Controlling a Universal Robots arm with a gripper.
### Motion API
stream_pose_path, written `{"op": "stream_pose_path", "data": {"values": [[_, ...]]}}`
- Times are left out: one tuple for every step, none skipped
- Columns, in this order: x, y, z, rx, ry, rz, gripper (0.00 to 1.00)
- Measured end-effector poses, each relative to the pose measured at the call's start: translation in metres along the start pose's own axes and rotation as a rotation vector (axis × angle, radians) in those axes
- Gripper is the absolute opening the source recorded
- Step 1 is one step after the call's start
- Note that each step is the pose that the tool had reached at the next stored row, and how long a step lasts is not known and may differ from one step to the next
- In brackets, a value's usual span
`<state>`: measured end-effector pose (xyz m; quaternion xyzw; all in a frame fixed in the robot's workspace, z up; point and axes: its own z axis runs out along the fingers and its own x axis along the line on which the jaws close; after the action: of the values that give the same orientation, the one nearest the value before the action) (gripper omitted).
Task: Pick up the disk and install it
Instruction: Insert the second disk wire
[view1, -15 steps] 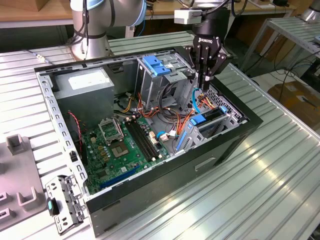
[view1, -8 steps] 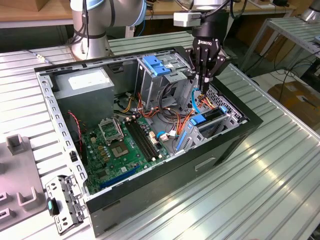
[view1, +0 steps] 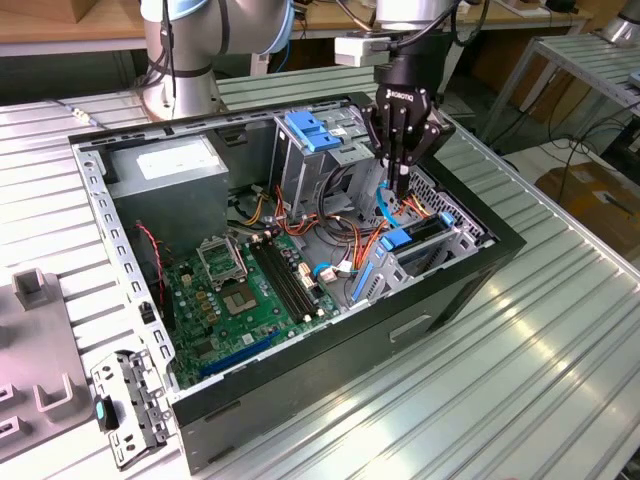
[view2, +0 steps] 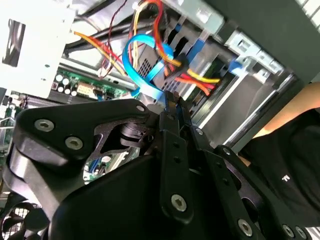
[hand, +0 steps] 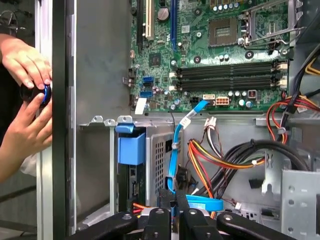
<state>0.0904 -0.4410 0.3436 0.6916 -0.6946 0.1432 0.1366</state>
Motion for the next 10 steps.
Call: {"op": "stream_pose_path", "data": {"values": [[0.0000, 0.0026, 0.0003, 0.0002, -0.0001, 0.000, 0.16], [0.0000, 0.0036, 0.0003, 0.0002, 0.0000, 0.000, 0.16], [-0.0001, 0.0036, 0.0003, 0.0003, -0.0001, -0.001, 0.16], [-0.0001, 0.0037, 0.0003, 0.0003, -0.0001, -0.001, 0.16], [0.0000, 0.0038, 0.0003, 0.0003, 0.0000, -0.001, 0.16], [0.0000, 0.0038, 0.0003, 0.0002, 0.0000, 0.000, 0.16], [0.0000, 0.0038, 0.0003, 0.0003, -0.0001, 0.000, 0.16], [0.0000, 0.0038, 0.0003, 0.0003, 0.0000, -0.001, 0.16], [0.0000, 0.0038, 0.0003, 0.0002, 0.0000, -0.001, 0.16], [-0.0001, 0.0038, 0.0003, 0.0002, 0.0000, 0.000, 0.16]]}}
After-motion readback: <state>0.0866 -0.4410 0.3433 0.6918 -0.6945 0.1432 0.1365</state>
